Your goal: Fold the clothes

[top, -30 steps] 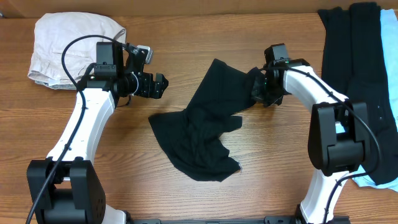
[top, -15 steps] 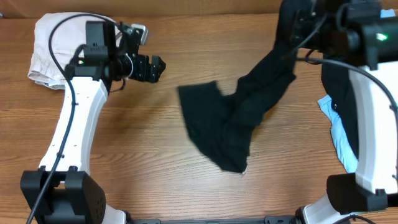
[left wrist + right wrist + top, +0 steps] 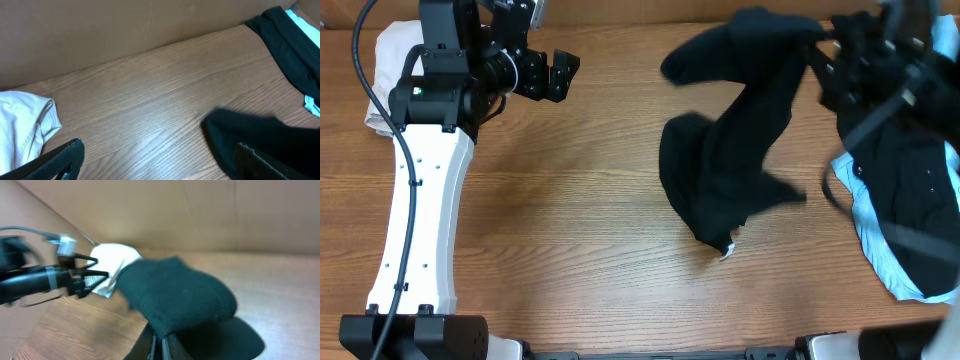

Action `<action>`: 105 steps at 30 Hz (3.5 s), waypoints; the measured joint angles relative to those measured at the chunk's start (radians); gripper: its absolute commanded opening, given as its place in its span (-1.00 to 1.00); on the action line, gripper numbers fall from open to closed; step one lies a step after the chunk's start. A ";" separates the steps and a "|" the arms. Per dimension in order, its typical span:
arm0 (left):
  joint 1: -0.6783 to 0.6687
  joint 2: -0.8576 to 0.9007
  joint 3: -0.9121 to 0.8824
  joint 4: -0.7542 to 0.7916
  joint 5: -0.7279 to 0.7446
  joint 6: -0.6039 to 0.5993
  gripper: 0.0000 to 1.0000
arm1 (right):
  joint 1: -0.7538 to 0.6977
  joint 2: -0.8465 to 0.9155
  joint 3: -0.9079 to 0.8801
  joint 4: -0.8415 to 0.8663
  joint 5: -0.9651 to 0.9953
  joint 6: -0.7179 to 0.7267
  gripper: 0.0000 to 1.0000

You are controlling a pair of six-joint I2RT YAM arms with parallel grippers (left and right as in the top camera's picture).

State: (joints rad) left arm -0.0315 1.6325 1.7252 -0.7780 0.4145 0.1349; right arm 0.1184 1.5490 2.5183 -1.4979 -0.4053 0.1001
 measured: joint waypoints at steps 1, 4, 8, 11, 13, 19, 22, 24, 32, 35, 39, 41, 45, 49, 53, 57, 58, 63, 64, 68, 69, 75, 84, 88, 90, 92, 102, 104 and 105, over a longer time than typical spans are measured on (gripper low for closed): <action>0.000 0.000 0.002 -0.001 0.000 0.000 0.94 | 0.000 -0.039 0.016 0.002 -0.006 -0.005 -0.92; 0.000 -0.001 0.002 -0.002 0.000 0.000 0.95 | 0.000 -0.148 0.040 0.010 -0.016 -0.027 -0.92; 0.000 -0.015 0.013 -0.005 -0.001 0.016 1.00 | 0.000 -0.227 0.053 0.015 -0.026 -0.046 -0.92; 0.000 -0.046 0.037 -0.001 -0.013 0.027 1.00 | 0.000 -0.228 0.064 0.036 -0.032 -0.056 -0.92; 0.000 -0.071 0.057 0.000 -0.029 0.030 1.00 | 0.000 -0.213 0.092 0.059 -0.033 -0.060 -0.92; 0.000 -0.145 0.100 0.004 -0.052 0.031 1.00 | 0.000 -0.194 0.222 0.071 -0.008 -0.068 -0.92; 0.000 -0.149 0.101 0.002 -0.058 0.031 1.00 | 0.000 -0.216 0.230 0.046 0.032 -0.066 -0.92; 0.000 -0.147 0.101 0.002 -0.066 0.031 1.00 | 0.000 -0.220 0.208 0.027 0.058 -0.060 -0.92; 0.000 -0.147 0.101 -0.016 -0.151 0.030 1.00 | 0.000 0.033 -0.012 0.004 0.064 -0.030 -0.92; 0.000 -0.146 0.101 -0.061 -0.183 0.031 1.00 | 0.000 0.251 -0.071 0.005 0.019 -0.024 -0.91; 0.000 -0.126 0.101 -0.139 -0.187 0.030 1.00 | 0.000 0.402 -0.078 0.050 -0.003 -0.021 -0.82; 0.000 -0.084 0.102 -0.197 -0.170 0.031 1.00 | 0.000 0.438 -0.077 0.084 0.003 -0.021 -0.74; 0.000 0.017 0.103 -0.296 -0.092 0.055 0.99 | -0.002 0.495 -0.076 0.119 0.030 -0.021 -0.32; -0.026 0.154 0.103 -0.429 0.025 0.160 1.00 | -0.020 0.558 -0.076 0.121 0.048 -0.023 0.61; -0.114 0.297 0.103 -0.504 0.079 0.266 0.97 | -0.045 0.562 -0.074 0.113 0.057 -0.020 0.82; -0.208 0.407 0.103 -0.520 0.087 0.326 0.89 | -0.067 0.562 -0.074 0.088 0.066 -0.018 0.88; -0.231 0.428 0.103 -0.520 0.084 0.334 0.88 | -0.073 0.562 -0.074 0.081 0.070 -0.019 0.89; -0.346 0.509 0.103 -0.520 -0.022 0.328 0.72 | -0.086 0.562 -0.074 0.053 0.085 -0.019 0.87; -0.361 0.520 0.103 -0.520 -0.037 0.317 0.69 | -0.086 0.562 -0.074 0.049 0.094 -0.019 0.84; -0.423 0.578 0.103 -0.520 -0.082 0.274 0.68 | -0.086 0.562 -0.074 0.041 0.111 -0.019 0.81; -0.436 0.586 0.103 -0.523 -0.090 0.267 0.67 | -0.086 0.562 -0.074 0.041 0.116 -0.019 0.80; -0.500 0.592 0.103 -0.512 -0.124 0.257 0.65 | -0.086 0.562 -0.074 0.037 0.138 -0.018 0.80; -0.617 0.592 0.098 -0.484 -0.162 0.327 0.61 | -0.086 0.562 -0.074 0.023 0.158 -0.019 0.80; -0.629 0.592 0.088 -0.464 -0.187 0.344 0.55 | -0.086 0.562 -0.074 0.020 0.159 -0.022 0.80; -0.629 0.592 0.087 -0.463 -0.192 0.344 0.55 | -0.086 0.562 -0.074 0.019 0.159 -0.023 0.81; -0.629 0.592 0.083 -0.460 -0.197 0.345 0.56 | -0.086 0.562 -0.074 0.014 0.159 -0.022 0.81; -0.629 0.594 -0.025 -0.377 -0.207 0.344 0.60 | -0.086 0.562 -0.074 0.013 0.160 -0.023 0.82; -0.629 0.594 -0.026 -0.355 -0.207 0.344 0.55 | -0.086 0.562 -0.074 0.013 0.161 -0.022 0.81; -0.629 0.594 -0.027 -0.346 -0.207 0.343 0.47 | -0.086 0.562 -0.074 0.013 0.161 -0.022 0.81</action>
State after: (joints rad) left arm -0.6605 2.2269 1.6981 -1.1244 0.2077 0.4782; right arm 0.0326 2.1105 2.4439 -1.4849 -0.2447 0.0780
